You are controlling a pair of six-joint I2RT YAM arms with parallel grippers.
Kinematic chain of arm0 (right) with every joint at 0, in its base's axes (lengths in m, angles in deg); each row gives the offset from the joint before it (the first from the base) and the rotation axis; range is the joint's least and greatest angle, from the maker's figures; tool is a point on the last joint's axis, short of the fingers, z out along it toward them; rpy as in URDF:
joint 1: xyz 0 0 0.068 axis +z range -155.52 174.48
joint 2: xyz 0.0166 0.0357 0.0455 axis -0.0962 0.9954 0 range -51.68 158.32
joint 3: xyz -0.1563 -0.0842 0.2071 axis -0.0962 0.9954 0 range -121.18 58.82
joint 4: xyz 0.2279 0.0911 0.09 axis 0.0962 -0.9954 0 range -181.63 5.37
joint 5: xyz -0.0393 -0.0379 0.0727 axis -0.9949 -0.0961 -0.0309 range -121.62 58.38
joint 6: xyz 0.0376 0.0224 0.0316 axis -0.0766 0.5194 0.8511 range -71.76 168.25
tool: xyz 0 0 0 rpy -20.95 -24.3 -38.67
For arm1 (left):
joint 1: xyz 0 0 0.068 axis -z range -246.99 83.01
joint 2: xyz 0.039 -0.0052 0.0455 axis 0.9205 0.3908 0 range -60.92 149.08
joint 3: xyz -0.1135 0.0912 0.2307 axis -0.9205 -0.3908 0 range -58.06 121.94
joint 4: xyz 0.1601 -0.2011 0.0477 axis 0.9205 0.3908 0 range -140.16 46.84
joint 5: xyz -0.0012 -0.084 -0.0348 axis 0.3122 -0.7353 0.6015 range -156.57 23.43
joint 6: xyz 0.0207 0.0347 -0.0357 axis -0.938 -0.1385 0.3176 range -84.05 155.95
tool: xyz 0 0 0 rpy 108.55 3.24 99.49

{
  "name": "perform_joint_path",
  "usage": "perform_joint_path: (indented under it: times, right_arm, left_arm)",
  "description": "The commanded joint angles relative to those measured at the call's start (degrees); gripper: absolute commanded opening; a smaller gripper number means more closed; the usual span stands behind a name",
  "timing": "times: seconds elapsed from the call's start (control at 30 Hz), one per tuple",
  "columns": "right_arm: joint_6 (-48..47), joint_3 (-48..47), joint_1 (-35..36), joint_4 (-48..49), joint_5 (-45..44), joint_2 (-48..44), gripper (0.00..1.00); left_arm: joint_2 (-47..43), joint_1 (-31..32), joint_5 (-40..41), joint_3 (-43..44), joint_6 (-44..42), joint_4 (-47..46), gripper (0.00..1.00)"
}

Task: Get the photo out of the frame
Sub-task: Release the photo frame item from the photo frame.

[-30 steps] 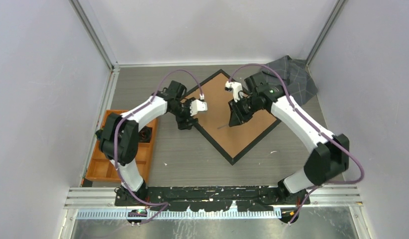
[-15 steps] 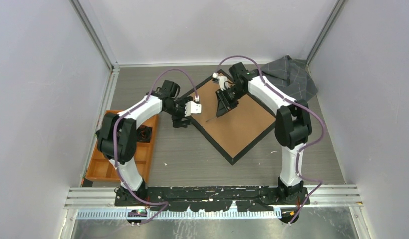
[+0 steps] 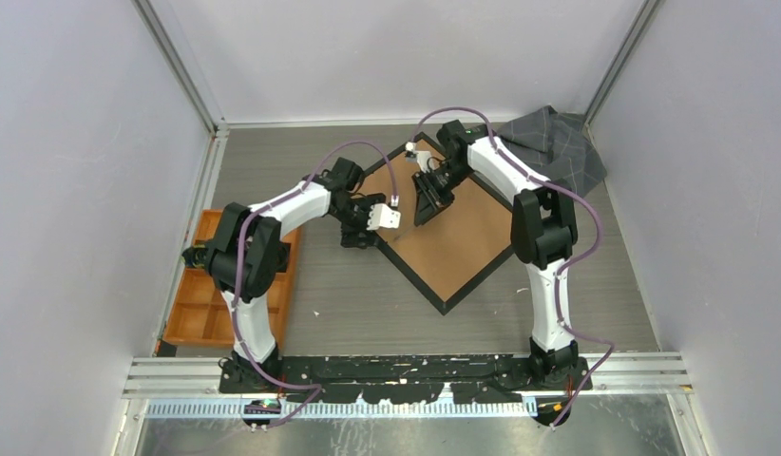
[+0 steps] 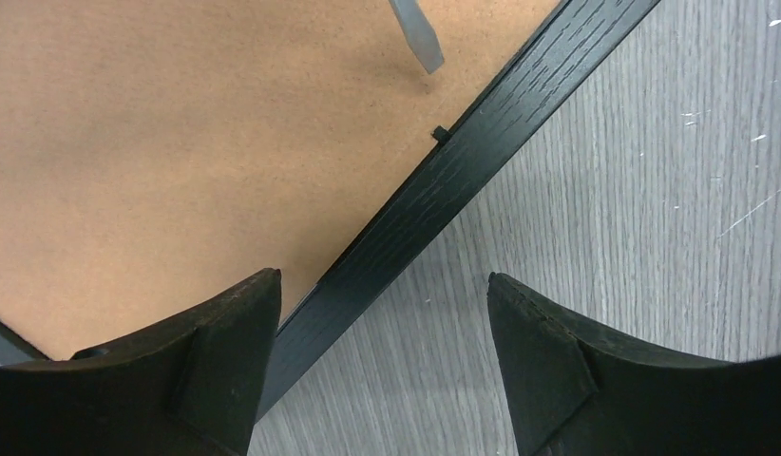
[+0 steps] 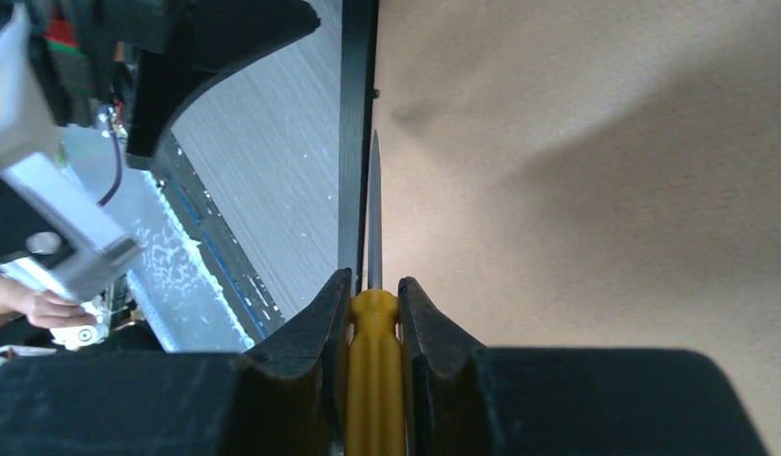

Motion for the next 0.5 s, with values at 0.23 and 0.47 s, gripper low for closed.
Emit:
perform_joint_path:
  times: [0.23, 0.47]
  right_arm:
    - [5.77, -5.66, -0.35, -1.63, 3.95, 5.86, 0.01]
    - [7.98, -6.62, -0.90, 0.54, 3.88, 7.55, 0.01]
  left_arm:
    - [0.49, 0.77, 0.70, 2.50, 1.86, 1.41, 0.75]
    - [0.03, 1.35, 0.62, 2.50, 1.77, 1.91, 0.73]
